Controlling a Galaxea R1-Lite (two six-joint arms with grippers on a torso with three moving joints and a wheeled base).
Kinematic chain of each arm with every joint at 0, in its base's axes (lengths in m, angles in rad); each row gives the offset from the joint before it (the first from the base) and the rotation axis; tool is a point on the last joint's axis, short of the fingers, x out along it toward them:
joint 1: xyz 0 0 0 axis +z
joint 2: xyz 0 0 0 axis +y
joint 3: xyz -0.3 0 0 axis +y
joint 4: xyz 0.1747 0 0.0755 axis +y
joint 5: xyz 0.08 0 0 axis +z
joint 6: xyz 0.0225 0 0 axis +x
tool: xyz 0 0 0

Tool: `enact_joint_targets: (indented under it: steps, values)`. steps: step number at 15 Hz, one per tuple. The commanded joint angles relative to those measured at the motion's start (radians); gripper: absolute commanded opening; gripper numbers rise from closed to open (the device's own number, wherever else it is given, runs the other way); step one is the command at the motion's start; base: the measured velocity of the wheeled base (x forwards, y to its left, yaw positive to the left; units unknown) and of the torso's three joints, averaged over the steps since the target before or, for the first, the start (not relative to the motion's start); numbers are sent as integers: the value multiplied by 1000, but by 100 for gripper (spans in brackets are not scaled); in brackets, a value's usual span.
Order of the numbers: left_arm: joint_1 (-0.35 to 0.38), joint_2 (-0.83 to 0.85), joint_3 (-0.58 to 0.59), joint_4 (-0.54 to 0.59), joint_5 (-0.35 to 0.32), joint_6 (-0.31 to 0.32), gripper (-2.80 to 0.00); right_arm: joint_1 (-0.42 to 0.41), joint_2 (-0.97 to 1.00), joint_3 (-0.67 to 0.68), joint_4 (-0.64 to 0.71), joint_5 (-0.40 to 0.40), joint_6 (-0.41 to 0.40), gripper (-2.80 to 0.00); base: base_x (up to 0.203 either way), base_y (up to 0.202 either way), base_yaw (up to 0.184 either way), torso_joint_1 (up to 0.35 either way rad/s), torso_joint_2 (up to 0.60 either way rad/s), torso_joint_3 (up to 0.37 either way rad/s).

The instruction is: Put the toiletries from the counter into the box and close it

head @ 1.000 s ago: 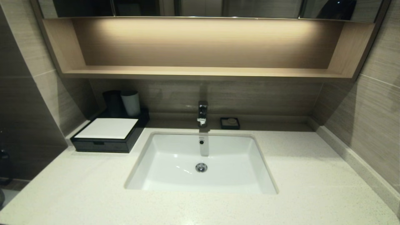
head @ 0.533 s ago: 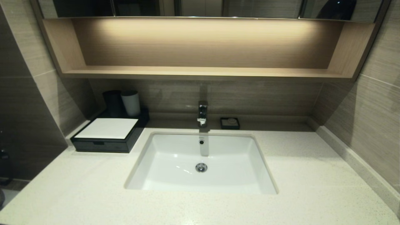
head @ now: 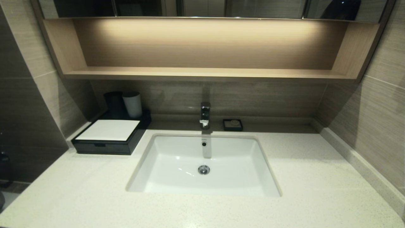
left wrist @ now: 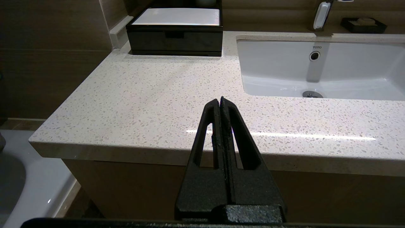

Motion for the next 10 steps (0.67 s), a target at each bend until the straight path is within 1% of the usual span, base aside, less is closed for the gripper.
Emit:
enact_joint_targets:
  steps: [1,10]
  values:
    - [-1,1,0,-1,0,-2,-280,0,2,0,0,-1,2,-280,0,0,0,0,0,0]
    - [-2,1,0,-1,0,-2,-280,0,2,0,0,1,-4,-280,0,0,0,0,0,0]
